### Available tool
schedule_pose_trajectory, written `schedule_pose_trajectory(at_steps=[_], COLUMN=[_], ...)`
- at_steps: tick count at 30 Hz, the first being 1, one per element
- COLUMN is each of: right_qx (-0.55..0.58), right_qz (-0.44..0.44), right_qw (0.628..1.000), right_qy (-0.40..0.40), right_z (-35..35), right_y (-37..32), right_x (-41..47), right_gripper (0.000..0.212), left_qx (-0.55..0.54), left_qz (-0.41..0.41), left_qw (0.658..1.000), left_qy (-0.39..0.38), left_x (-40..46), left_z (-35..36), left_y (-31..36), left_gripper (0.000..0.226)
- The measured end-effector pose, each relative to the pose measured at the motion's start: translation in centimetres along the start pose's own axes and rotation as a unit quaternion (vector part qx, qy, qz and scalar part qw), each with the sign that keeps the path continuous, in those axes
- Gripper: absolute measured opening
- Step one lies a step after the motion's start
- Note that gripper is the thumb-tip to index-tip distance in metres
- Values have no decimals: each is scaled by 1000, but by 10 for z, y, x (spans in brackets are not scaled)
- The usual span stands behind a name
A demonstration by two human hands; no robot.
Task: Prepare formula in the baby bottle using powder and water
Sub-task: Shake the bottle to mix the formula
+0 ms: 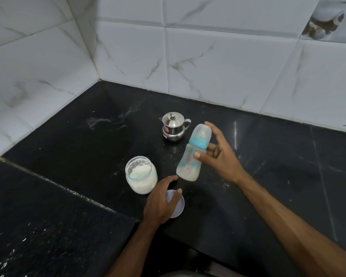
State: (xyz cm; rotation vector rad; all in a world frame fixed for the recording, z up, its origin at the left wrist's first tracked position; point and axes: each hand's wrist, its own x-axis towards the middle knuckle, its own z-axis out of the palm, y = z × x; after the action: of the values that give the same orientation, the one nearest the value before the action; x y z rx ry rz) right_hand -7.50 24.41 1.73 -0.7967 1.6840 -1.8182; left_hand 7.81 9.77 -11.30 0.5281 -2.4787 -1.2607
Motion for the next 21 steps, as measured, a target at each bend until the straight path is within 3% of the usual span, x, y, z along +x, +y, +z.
schedule_pose_trajectory(at_steps=[4, 9, 11, 13, 15, 19, 21], right_qx=[10, 184, 143, 56, 34, 177, 160], right_qz=[-41, -73, -48, 1, 8, -53, -40], right_qw=[999, 966, 982, 998, 999, 972, 977], right_qy=[22, 169, 115, -9, -34, 144, 135], right_z=[-8, -11, -3, 6, 5, -13, -9], right_y=[-17, -20, -12, -4, -3, -12, -9], right_x=[10, 20, 13, 1, 1, 21, 19], right_gripper=[84, 72, 73, 78, 82, 78, 74], left_qx=[-2, -4, -2, 17, 18, -1, -5], left_qz=[2, 6, 2, -9, -12, 5, 2], left_qw=[1000, 1000, 1000, 1000, 1000, 1000, 1000], left_qy=[-3, -1, -1, -2, 0, -2, 1], left_x=[0, -2, -2, -1, -1, -1, -1], left_z=[-2, -1, 0, 1, 1, -1, 0], left_y=[1, 2, 1, -1, -1, 2, 1], left_gripper=[50, 50, 51, 55, 54, 49, 49])
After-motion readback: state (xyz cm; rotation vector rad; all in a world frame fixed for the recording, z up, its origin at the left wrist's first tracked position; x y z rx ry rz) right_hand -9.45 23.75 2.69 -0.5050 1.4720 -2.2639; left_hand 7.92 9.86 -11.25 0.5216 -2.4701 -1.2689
